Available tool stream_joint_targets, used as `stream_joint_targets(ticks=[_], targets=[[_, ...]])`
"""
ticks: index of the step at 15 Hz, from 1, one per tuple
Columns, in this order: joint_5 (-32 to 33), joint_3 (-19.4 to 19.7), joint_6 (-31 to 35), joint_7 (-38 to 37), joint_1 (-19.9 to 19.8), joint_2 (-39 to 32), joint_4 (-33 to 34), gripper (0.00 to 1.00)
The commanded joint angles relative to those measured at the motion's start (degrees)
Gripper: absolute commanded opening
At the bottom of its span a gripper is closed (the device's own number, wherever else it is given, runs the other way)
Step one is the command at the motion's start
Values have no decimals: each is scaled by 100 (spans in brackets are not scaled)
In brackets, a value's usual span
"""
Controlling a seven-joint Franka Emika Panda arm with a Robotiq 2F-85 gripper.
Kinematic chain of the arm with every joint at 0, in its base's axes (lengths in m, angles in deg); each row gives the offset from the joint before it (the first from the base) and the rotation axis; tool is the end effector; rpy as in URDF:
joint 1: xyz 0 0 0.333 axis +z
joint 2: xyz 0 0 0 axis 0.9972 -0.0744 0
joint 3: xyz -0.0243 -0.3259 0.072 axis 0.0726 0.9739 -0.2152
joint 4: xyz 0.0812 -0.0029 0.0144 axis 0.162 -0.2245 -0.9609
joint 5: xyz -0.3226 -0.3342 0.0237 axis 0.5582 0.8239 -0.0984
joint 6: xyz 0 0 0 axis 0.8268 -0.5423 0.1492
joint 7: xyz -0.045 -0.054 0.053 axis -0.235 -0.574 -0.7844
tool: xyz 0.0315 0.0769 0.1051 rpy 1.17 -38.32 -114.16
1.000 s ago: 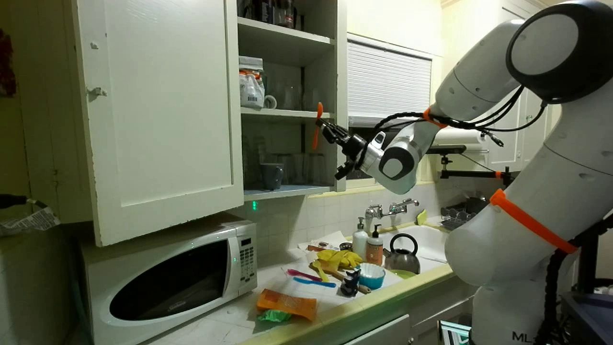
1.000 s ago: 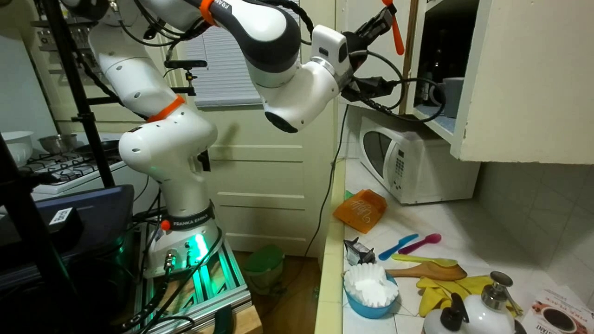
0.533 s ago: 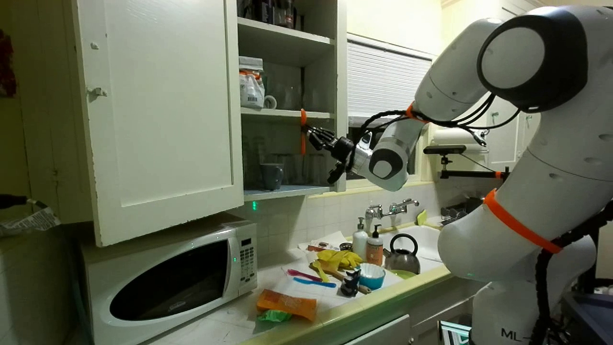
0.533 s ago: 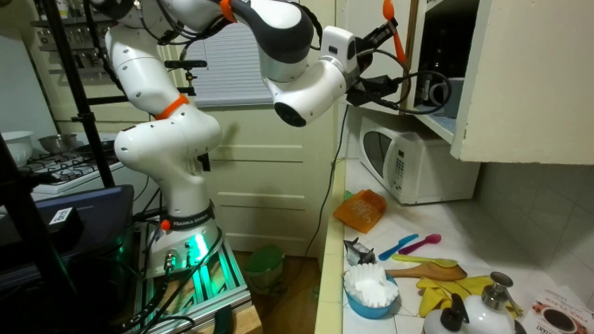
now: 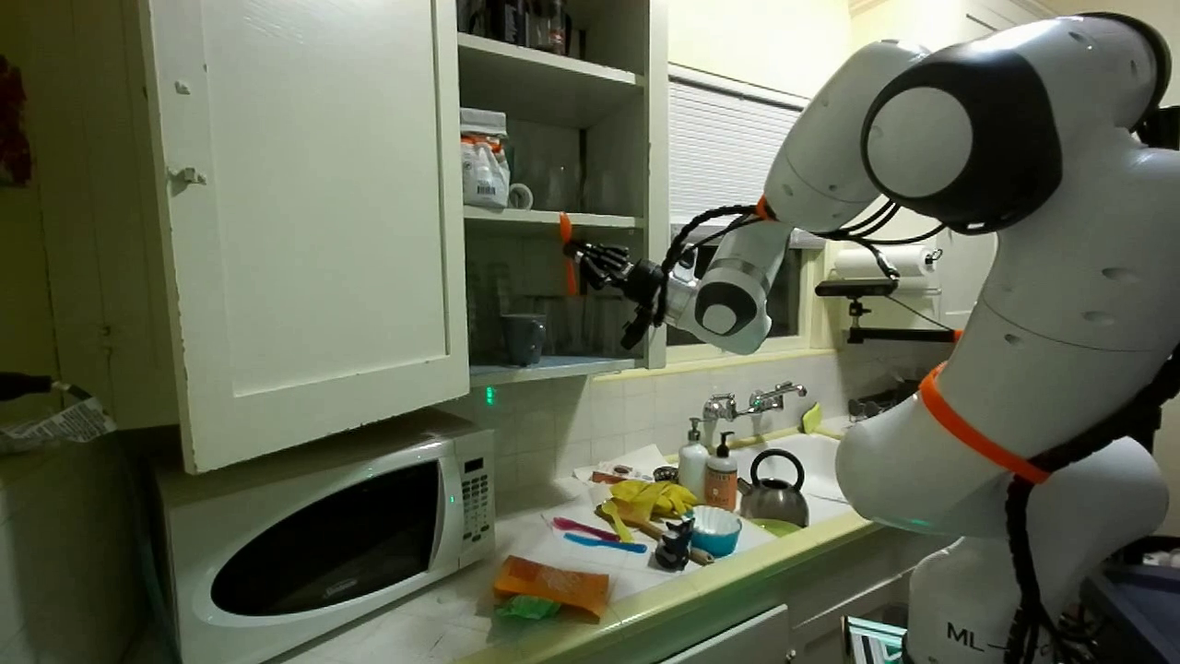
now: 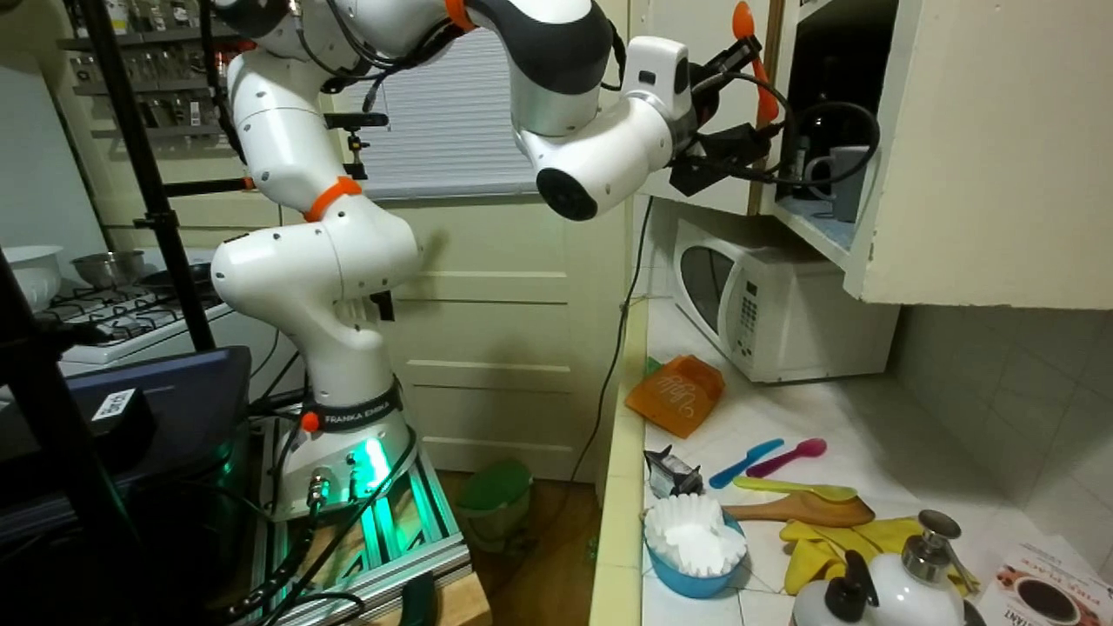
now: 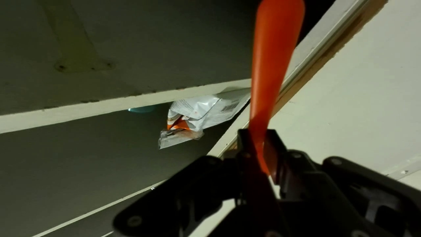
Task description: Put the orange spoon in the grey block in the cabinet
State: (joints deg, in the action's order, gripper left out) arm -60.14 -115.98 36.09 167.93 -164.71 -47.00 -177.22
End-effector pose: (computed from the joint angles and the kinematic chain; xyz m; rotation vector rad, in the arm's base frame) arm 0.4404 -0.2731 0.5057 1.4428 0.5229 2.4242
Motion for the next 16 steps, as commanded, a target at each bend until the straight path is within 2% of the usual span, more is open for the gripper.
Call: stream_joint_targets(ticks=[1, 3, 6, 9, 12, 16], targets=[[0, -125, -711, 156, -467, 359, -161, 4], [0, -524, -1428, 16, -1238, 698, -140, 4], [1, -779, -2305, 135, -2064, 1040, -126, 4], [1, -947, -2739, 109, -2679, 1504, -241, 4], [4, -1008, -2655, 108, -3013, 2032, -414, 4], [5, -933, -2461, 110, -2902, 2346, -690, 4]])
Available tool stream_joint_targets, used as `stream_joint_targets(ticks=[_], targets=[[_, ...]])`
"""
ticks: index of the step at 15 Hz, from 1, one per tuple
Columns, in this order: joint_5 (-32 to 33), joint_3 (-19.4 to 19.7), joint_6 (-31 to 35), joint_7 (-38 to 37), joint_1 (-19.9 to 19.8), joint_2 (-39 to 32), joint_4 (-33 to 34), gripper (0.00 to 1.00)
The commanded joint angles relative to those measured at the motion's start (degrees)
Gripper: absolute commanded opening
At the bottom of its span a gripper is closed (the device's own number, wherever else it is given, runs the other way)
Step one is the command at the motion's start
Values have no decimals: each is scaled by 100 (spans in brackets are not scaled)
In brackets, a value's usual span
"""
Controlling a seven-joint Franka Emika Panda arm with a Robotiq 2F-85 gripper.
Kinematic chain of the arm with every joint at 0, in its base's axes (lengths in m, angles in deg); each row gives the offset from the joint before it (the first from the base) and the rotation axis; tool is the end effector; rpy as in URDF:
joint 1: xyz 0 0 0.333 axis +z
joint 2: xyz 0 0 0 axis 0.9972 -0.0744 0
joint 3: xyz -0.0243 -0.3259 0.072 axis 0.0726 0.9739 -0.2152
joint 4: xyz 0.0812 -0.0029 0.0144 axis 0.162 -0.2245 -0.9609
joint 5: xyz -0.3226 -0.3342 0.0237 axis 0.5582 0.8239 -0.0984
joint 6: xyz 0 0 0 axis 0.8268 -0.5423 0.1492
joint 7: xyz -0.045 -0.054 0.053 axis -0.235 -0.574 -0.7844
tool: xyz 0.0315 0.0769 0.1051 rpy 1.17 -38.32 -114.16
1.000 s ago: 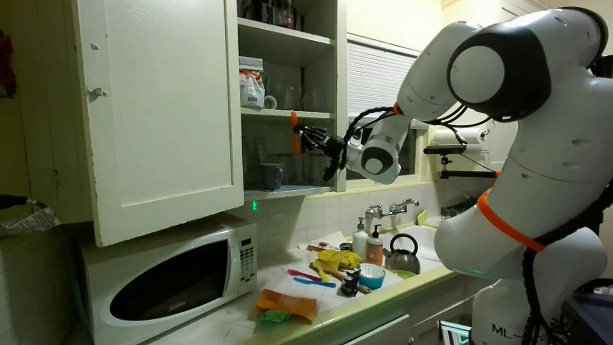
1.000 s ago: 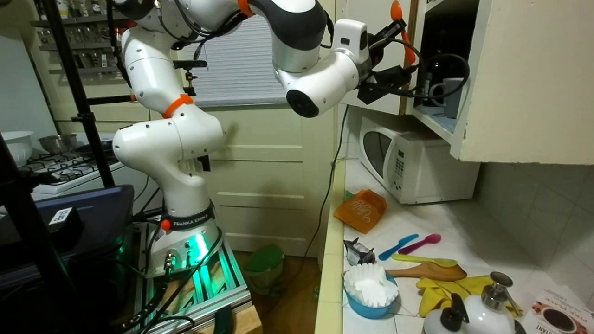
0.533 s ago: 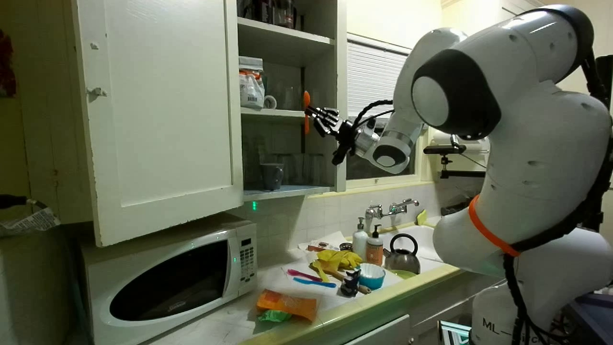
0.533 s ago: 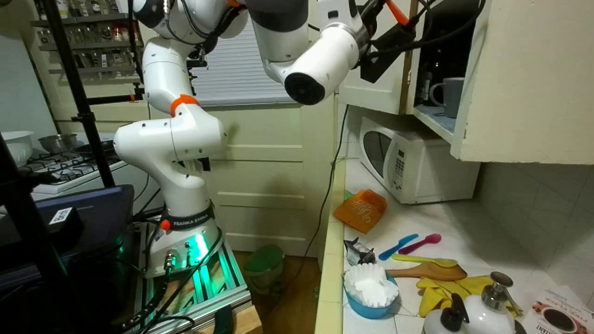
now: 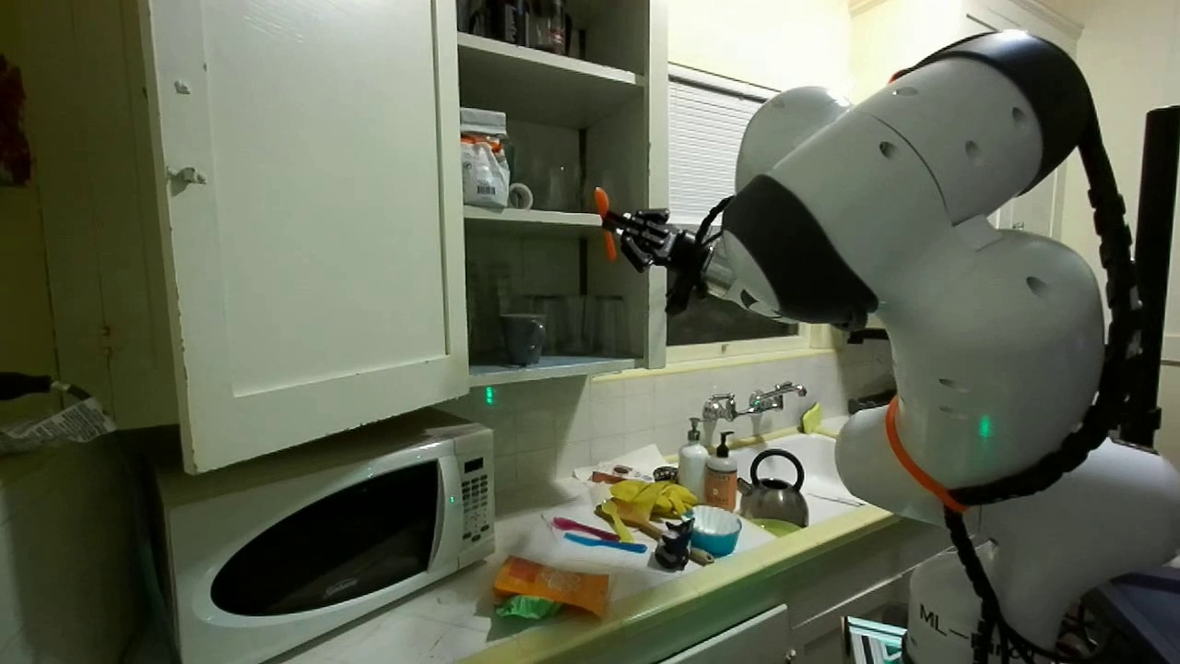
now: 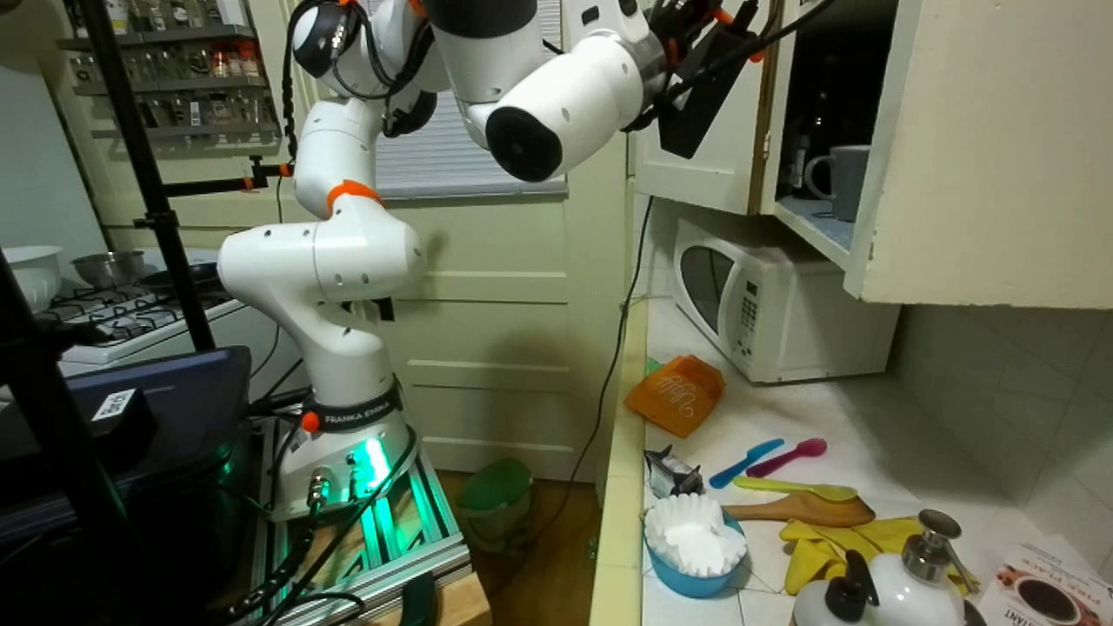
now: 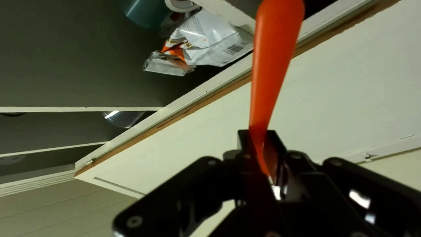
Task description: Put the orange spoon in the grey block in the cabinet
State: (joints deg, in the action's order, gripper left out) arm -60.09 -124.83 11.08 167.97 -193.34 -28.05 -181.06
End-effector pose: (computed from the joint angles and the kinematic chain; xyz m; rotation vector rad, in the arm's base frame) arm 0.3475 -0.3033 0.5579 1.1904 0.8902 2.1640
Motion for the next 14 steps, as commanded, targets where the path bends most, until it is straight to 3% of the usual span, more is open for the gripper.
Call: stream_joint_targets(ticks=[1, 7, 10, 11, 14], targets=[[0, -59, 72, 106, -37, 509, -347, 4], [0, -220, 564, 106, -280, 824, -190, 4], [0, -459, 1337, 107, -14, 843, -116, 4], [0, -235, 900, -3, -85, 669, -149, 15], [0, -393, 1218, -3, 12, 739, -104, 15]])
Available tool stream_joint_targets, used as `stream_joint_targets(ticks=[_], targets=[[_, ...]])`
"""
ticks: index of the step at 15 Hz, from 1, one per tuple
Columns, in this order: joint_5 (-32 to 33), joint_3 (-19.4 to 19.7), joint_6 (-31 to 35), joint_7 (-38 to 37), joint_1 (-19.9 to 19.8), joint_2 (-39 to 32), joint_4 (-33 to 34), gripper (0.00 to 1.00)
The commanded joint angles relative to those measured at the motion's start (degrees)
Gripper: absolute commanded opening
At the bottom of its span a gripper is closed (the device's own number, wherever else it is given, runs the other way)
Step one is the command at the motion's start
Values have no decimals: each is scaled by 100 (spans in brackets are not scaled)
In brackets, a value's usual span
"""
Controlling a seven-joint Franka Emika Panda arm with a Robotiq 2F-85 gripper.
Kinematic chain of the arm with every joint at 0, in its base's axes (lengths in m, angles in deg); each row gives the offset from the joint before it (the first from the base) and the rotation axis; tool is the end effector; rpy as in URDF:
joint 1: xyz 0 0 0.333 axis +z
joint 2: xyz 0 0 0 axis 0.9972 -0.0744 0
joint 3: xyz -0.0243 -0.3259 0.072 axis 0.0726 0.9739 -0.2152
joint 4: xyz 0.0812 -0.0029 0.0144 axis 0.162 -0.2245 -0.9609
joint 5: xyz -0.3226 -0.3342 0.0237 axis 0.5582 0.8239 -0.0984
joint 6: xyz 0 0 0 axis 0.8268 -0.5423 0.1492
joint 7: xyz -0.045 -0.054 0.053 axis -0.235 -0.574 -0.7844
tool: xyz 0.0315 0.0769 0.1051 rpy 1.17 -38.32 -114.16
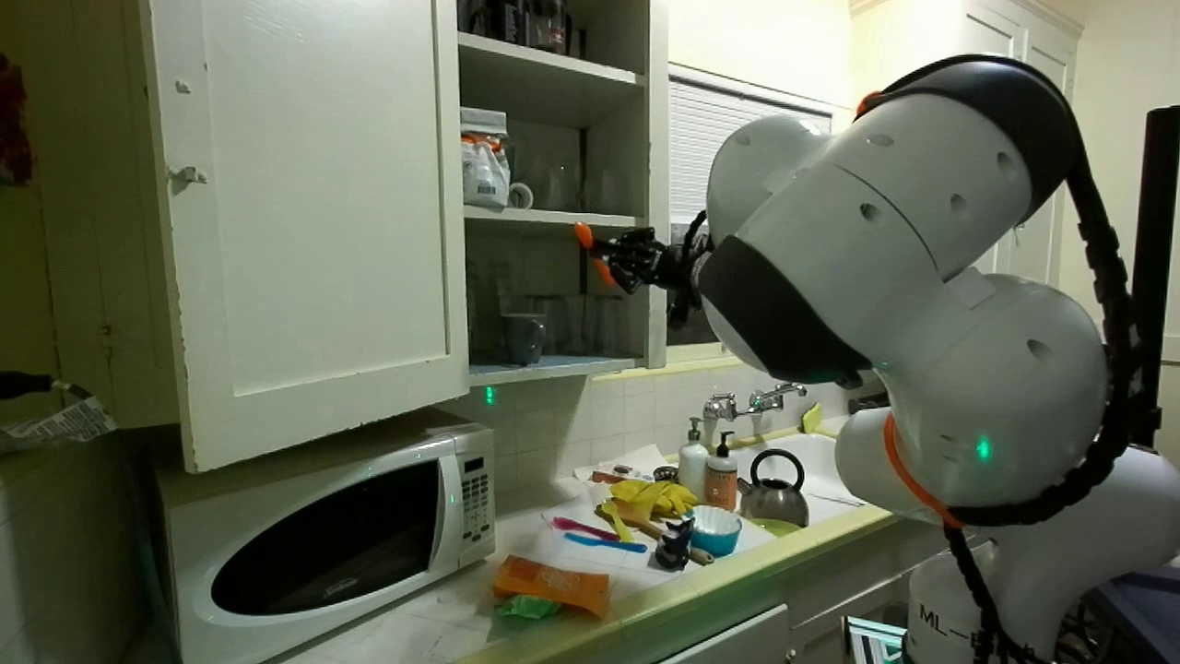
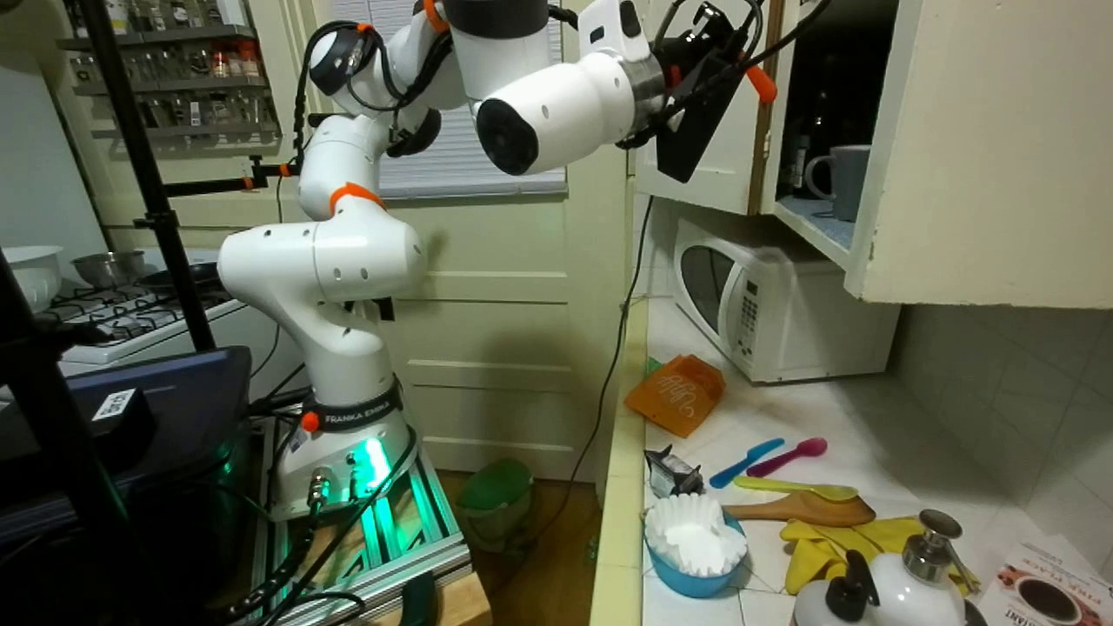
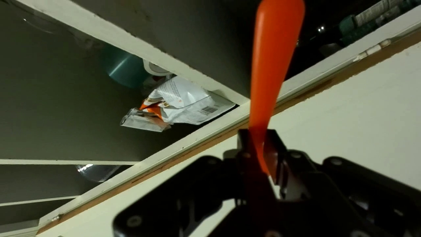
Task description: Put the orange spoon in the grey block in the cabinet
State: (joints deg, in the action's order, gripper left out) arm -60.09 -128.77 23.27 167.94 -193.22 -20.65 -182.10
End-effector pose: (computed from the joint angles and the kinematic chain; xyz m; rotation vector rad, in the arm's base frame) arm 0.3662 -0.2979 0.5378 1.3755 0.8578 1.9402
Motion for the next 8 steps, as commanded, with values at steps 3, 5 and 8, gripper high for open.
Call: stream_joint_targets(ticks=[3, 5, 8], targets=[[0, -2, 17, 0, 1, 10, 0, 15], [0, -2, 17, 0, 1, 10, 0, 15], [-24, 48, 728, 334, 493, -332, 79, 4]])
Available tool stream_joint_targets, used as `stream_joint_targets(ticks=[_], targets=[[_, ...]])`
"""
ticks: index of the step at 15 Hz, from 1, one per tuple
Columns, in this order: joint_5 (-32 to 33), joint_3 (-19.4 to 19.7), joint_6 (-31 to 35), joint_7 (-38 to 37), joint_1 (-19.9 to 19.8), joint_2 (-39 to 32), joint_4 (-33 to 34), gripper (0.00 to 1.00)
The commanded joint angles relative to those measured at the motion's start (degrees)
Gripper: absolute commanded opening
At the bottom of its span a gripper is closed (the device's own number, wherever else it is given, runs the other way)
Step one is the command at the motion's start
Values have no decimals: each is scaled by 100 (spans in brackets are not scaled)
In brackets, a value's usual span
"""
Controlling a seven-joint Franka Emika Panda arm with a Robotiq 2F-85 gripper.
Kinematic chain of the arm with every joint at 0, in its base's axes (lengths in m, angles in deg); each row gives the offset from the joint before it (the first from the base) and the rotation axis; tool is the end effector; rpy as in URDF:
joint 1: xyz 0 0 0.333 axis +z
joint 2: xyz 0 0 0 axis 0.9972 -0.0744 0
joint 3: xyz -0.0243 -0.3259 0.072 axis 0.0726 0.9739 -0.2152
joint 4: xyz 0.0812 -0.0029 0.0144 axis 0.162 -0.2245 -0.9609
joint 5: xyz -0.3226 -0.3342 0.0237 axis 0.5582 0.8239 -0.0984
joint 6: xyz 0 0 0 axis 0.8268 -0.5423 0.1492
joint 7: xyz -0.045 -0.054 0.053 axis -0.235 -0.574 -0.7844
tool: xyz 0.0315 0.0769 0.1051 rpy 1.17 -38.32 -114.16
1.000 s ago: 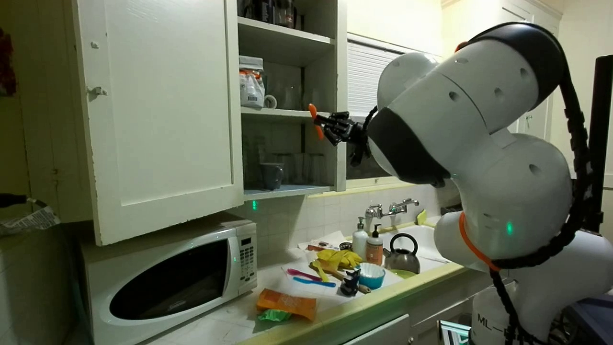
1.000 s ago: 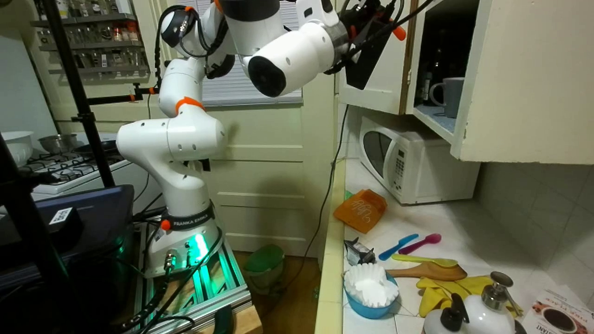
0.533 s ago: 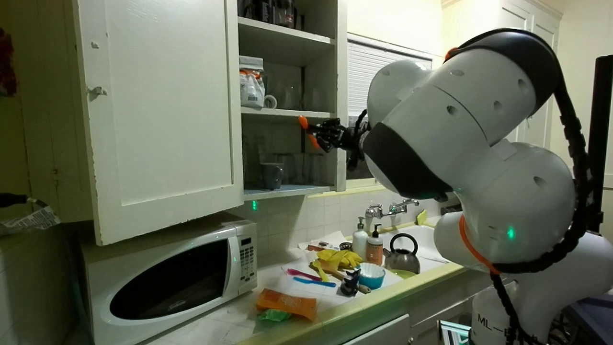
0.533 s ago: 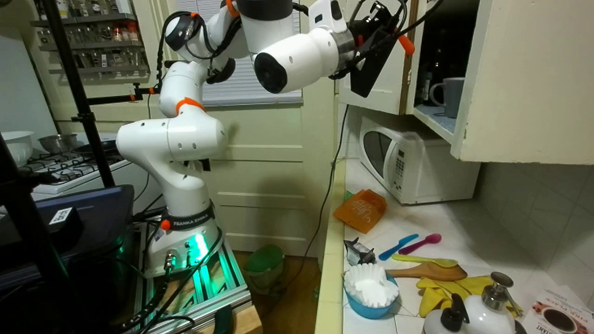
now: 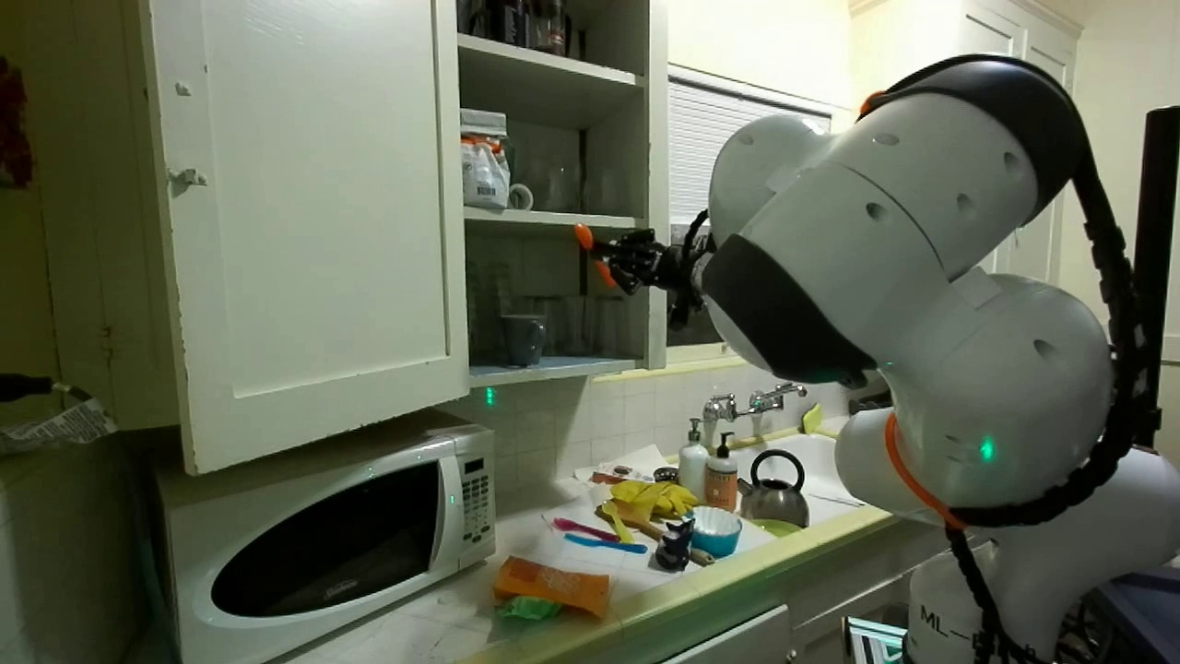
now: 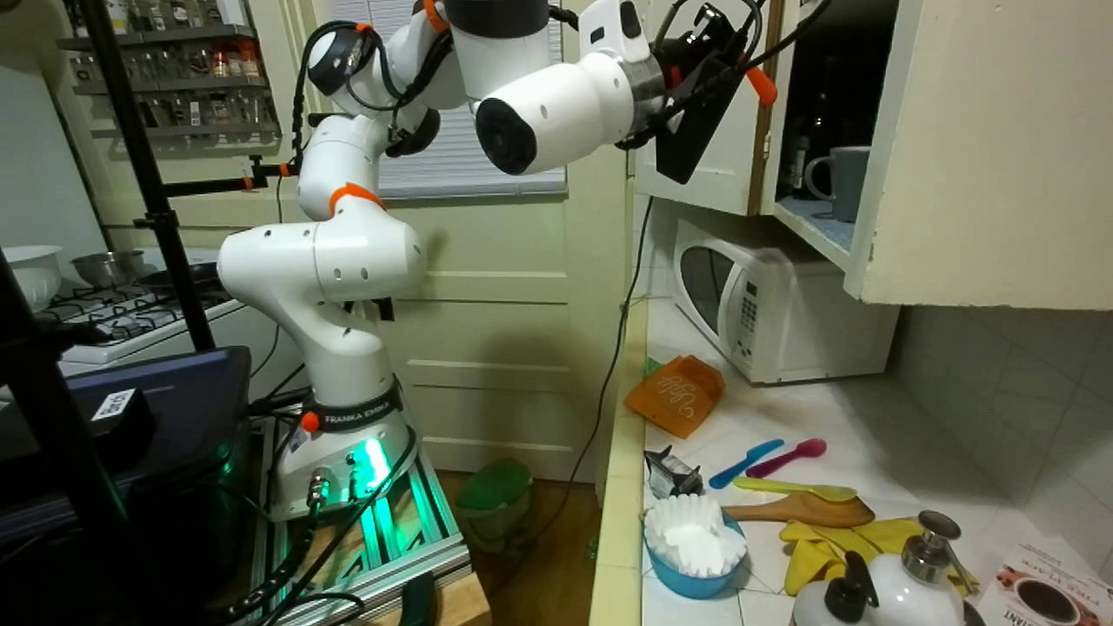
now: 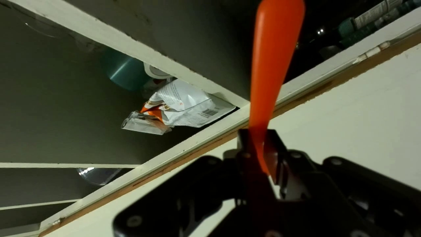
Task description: Put the orange spoon in the grey block in the cabinet
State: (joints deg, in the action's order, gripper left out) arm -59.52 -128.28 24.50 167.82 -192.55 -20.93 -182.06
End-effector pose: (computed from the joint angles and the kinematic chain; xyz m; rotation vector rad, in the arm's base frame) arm 0.3659 -0.2985 0.5380 1.3890 0.8456 1.9343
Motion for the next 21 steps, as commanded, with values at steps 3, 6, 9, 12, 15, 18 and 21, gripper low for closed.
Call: stream_joint_targets(ticks=[3, 6, 9, 12, 15, 18, 21], targets=[[-99, 14, 785, 222, 507, -277, 241, 4], [-95, 55, 889, 233, 524, -201, 468, 4], [-91, -113, 829, 216, 264, 3, 698, 4], [-77, -287, 654, 135, -58, 309, 836, 4], [-74, -421, 613, 135, -274, 610, 917, 4], [-67, -556, 710, 135, -426, 900, 969, 4], [-64, -763, 925, 135, -505, 1086, 994, 4]])
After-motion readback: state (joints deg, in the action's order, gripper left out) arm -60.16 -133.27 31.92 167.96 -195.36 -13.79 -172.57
